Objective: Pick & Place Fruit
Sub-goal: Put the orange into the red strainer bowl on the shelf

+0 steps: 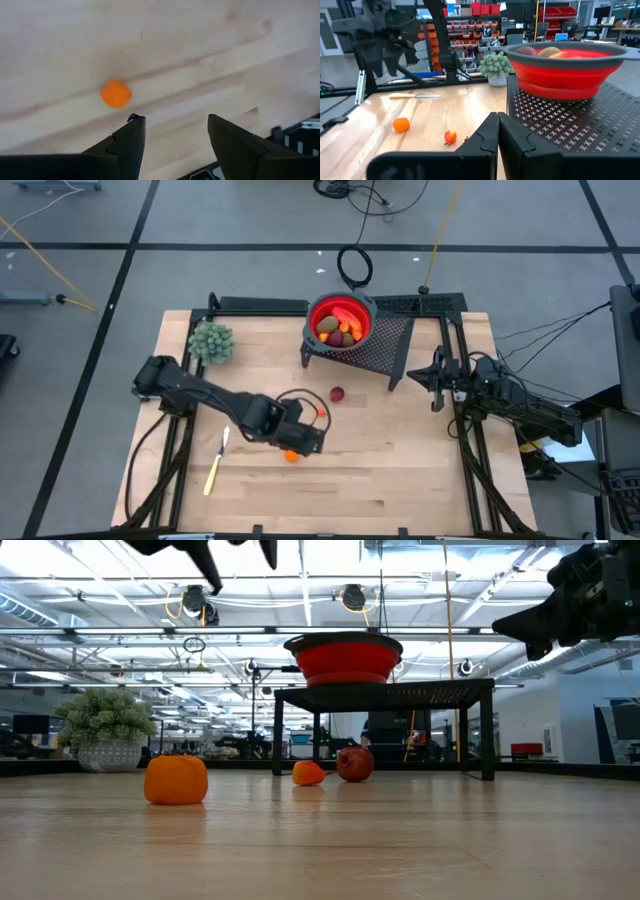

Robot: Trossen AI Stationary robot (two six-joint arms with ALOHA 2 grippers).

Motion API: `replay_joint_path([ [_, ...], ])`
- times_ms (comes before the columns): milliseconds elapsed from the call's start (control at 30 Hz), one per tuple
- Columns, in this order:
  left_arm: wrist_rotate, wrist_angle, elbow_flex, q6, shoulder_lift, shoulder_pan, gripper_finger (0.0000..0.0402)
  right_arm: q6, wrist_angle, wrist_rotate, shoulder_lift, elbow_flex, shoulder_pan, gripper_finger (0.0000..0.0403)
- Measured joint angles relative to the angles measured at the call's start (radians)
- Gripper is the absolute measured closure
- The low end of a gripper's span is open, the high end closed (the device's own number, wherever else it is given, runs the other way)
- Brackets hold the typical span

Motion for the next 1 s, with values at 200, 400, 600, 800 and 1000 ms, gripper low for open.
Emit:
replay_joint_path([
  [200, 0.057, -0.013, -0.001, -0.12, 0.051, -0.023, 0.0188, -0.017, -0.009, 0.0, 0.0, 0.0, 0.0, 0.0403],
  [400, 0.068, -0.034, -0.001, -0.247, 0.073, -0.036, 0.0188, -0.015, -0.013, 0.0, 0.0, 0.0, 0.0, 0.0403],
  [600, 0.067, -0.06, -0.003, -0.325, 0.096, -0.041, 0.0188, -0.014, -0.02, 0.001, 0.0, 0.0, 0.0, 0.0403],
  [800, 0.036, -0.087, -0.004, -0.382, 0.117, -0.04, 0.0188, -0.014, -0.041, -0.001, 0.0, 0.0, 0.0, 0.0403],
  [1000, 0.026, -0.058, -0.077, -0.482, 0.116, -0.043, 0.0188, -0.014, -0.038, -0.001, 0.0, 0.0, 0.0, 0.0403],
])
